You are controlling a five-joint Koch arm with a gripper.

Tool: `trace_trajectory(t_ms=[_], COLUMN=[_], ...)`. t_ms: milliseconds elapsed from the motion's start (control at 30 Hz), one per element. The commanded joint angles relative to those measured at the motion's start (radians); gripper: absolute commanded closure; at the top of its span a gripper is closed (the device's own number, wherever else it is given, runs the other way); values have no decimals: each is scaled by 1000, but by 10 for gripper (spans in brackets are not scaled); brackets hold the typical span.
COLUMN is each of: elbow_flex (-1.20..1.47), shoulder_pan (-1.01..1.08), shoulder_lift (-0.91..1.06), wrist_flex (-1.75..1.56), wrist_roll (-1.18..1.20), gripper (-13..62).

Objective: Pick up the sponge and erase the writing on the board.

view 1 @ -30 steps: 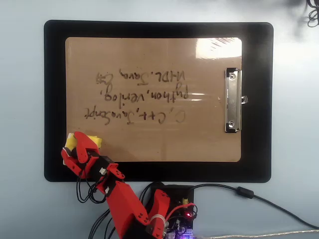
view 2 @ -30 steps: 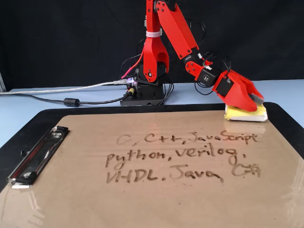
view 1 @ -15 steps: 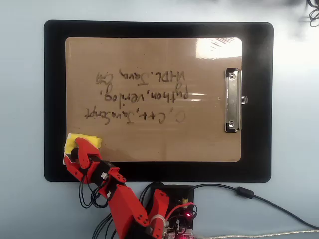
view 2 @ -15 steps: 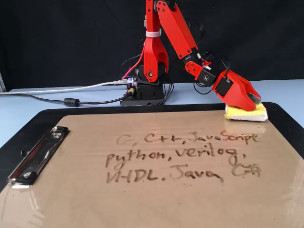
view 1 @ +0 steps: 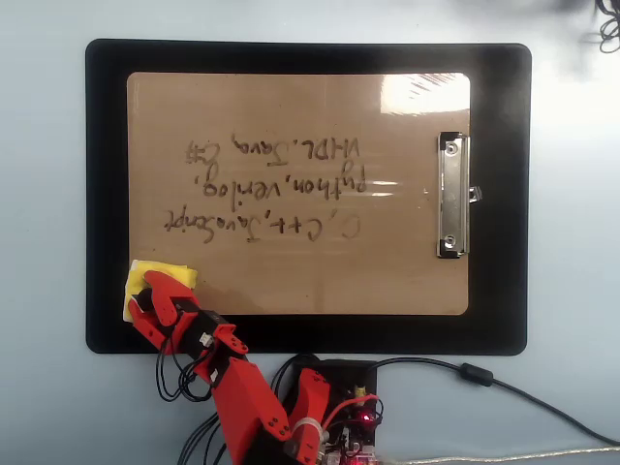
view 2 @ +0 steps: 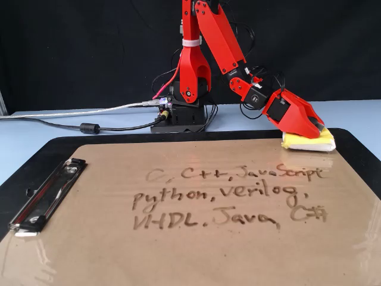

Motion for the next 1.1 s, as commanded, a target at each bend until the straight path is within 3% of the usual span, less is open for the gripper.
trace_trajectory(t_ms=[0, 200, 733, 1067], elbow_flex=[5, 17, 25, 23], shoulder_pan=[5, 92, 325, 712], shoulder_lift=[17, 21, 23, 32], wrist_flex=[-40, -40, -100, -95], wrist_roll=[31, 40, -215, -202], gripper=[395, 573, 573, 573])
